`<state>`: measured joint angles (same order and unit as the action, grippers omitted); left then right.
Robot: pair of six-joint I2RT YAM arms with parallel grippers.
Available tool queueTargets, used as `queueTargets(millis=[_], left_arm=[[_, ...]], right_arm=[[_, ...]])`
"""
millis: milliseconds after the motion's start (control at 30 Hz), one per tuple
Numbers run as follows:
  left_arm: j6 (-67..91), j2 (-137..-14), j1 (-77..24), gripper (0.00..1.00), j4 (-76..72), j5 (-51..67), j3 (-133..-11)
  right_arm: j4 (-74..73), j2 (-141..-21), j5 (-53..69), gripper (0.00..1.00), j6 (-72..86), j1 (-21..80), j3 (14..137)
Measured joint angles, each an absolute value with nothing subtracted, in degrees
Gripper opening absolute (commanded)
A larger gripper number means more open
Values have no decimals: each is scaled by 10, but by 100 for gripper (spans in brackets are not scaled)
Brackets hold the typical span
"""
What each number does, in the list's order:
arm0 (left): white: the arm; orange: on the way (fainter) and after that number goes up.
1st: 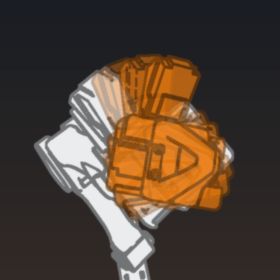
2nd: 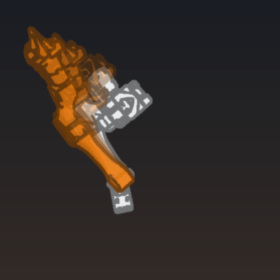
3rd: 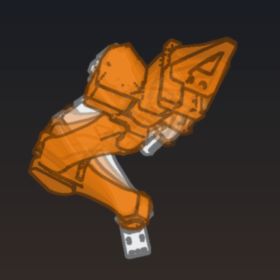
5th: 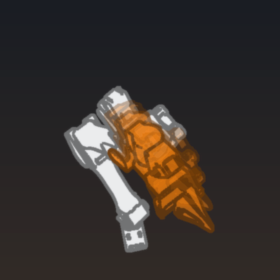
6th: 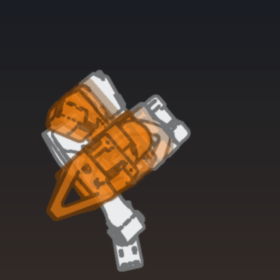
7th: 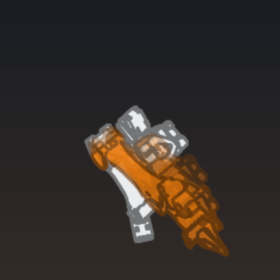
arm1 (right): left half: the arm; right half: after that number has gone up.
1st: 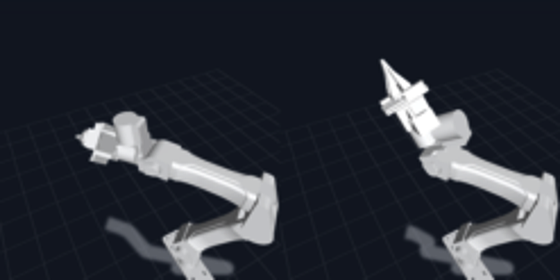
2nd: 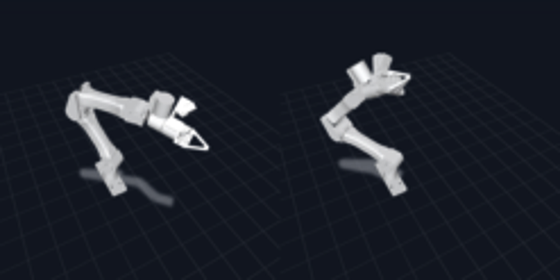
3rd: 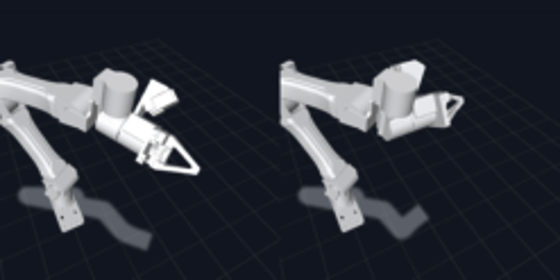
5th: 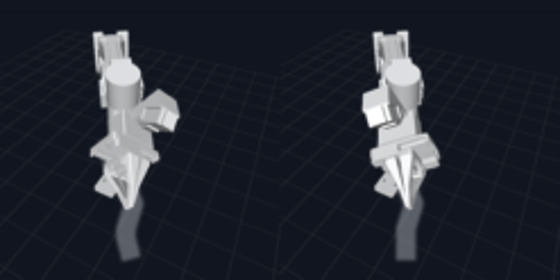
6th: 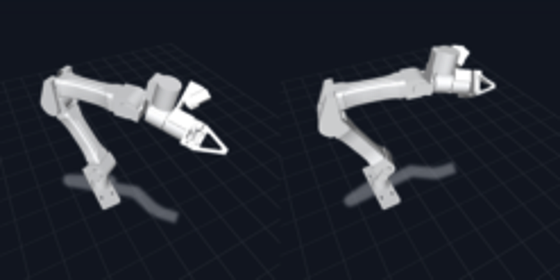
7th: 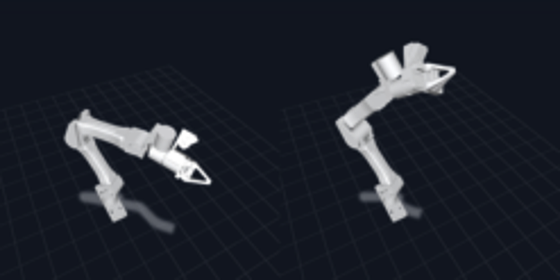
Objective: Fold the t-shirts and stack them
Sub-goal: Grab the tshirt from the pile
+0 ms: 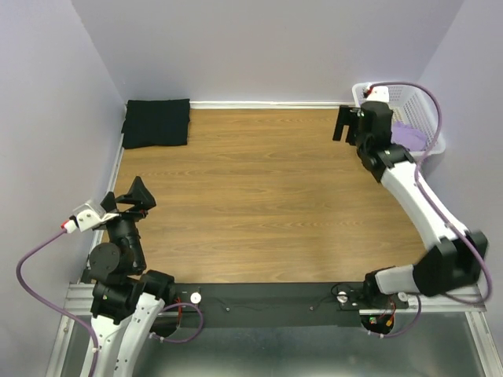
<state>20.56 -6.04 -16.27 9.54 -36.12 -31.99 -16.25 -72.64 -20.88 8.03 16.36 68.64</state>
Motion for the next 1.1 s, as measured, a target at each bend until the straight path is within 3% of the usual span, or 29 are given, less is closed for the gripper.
queueTargets(millis=[167,467,733,833,867,967,1100], left_arm=[[201,-61,-163,94,92,-338,-320],[186,-71,-163,94,77,-310,-316],[171,-91,-163,94,77,-310,-314],[169,-97,-163,94,74,-310,-314],[168,-99,-163,94,73,-310,-314],[167,-106,-163,94,73,-310,-314],[167,-111,-163,94,73,-310,-314]], right_arm=[[-162,-890,-217,99,104,87,768],[-160,-1071,-199,95,158,-63,902],[-159,-1205,-163,92,189,-107,959],[-159,-1246,-159,77,194,-107,964],[-159,-1255,-158,54,194,-107,964],[-159,-1268,-154,3,191,-107,971],[-159,-1265,-154,1,185,-107,974]])
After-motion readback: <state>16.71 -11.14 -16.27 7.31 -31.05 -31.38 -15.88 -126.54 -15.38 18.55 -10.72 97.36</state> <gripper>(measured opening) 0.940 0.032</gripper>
